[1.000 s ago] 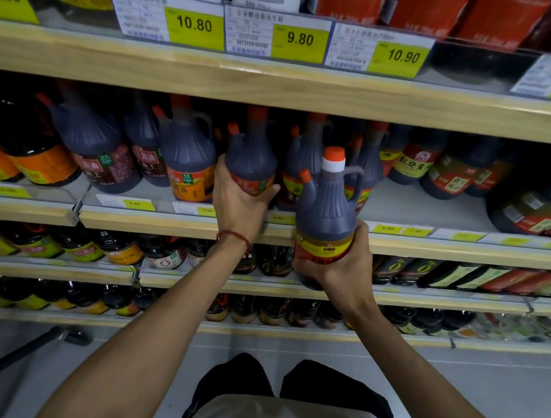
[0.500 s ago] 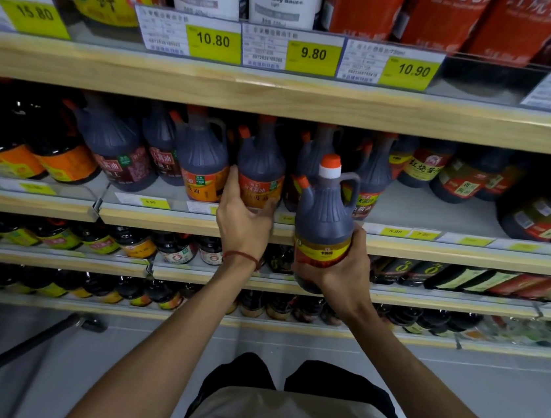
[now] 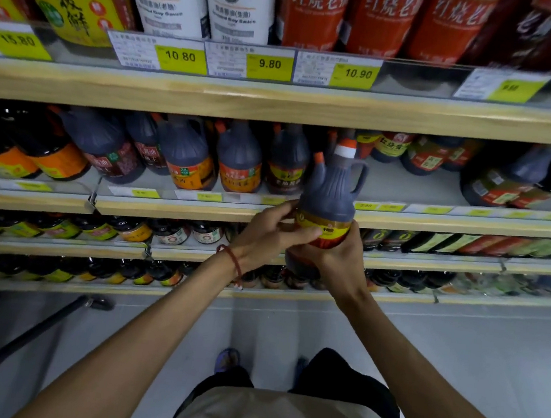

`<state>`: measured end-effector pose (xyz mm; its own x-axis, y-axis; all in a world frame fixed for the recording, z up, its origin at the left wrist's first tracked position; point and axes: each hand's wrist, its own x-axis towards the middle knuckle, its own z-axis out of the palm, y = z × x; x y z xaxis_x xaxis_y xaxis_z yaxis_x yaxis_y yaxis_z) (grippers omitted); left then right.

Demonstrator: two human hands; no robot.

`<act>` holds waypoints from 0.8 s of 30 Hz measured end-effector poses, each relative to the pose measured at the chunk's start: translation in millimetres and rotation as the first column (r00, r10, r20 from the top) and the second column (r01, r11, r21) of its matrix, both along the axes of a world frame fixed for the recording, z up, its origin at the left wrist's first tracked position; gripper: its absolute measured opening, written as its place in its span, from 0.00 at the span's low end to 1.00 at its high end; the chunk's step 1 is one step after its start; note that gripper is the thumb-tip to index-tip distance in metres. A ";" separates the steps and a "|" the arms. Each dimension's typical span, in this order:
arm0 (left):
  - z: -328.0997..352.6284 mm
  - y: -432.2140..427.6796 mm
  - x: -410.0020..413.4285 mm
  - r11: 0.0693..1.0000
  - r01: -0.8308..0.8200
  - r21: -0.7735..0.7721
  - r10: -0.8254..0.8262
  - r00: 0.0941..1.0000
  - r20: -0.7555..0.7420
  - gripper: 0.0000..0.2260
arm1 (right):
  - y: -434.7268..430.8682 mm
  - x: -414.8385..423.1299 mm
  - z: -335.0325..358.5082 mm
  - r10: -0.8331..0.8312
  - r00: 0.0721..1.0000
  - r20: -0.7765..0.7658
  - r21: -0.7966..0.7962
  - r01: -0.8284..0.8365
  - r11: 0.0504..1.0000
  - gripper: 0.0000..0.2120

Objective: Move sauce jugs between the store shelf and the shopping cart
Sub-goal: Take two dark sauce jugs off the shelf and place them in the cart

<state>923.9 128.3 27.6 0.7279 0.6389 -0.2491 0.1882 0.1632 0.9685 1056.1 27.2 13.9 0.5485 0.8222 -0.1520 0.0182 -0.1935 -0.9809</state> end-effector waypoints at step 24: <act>8.3 -104.5 175.4 0.839 -0.308 0.449 0.339 0.941 0.013 0.34 | -63.9 205.4 16.4 0.249 0.855 0.455 0.016 -0.287 0.958 0.43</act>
<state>1099.3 23.8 35.9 0.4524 0.8888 0.0731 0.2638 -0.2117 0.9411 1261.4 -36.7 30.3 0.2985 0.9459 0.1275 0.4951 -0.0392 -0.8679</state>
